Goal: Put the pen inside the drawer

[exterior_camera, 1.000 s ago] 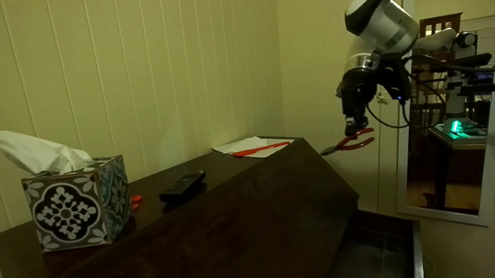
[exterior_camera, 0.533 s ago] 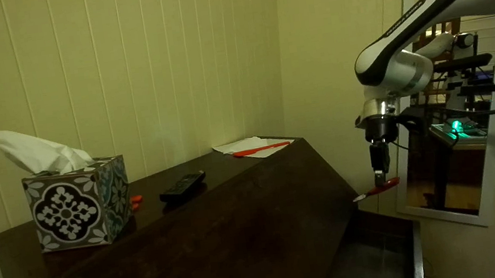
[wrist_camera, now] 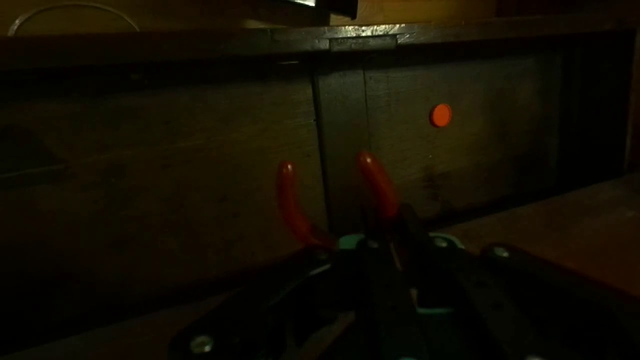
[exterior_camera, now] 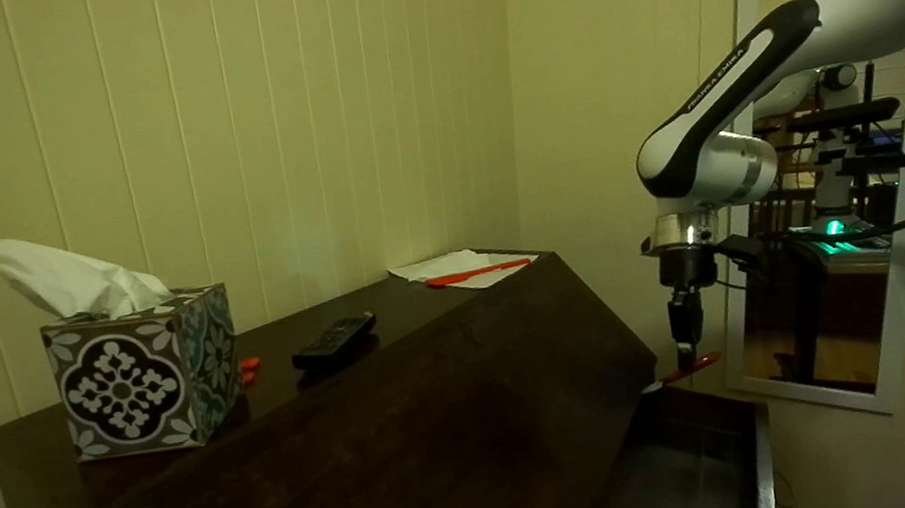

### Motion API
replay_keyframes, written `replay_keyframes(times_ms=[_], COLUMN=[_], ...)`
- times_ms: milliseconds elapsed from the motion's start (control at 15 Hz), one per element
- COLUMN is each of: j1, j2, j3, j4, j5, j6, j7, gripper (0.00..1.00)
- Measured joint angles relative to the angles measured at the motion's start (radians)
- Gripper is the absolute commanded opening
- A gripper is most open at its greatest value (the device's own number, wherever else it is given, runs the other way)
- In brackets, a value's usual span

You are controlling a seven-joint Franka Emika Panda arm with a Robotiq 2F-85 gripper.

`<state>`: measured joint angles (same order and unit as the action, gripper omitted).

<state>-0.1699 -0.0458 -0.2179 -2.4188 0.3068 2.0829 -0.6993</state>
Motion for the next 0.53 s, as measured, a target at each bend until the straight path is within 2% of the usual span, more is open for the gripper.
replay_keyframes(times_ms=[333,533], j1=[-0.032,-0.071], j2=[0.006,0.008], j3=[-0.024,-0.061], j4=[-0.043,-0.083], j5=[-0.096,-0.093], j6=[0.004,0.053], j7=[0.078,0.132], gripper=[0.03,0.03])
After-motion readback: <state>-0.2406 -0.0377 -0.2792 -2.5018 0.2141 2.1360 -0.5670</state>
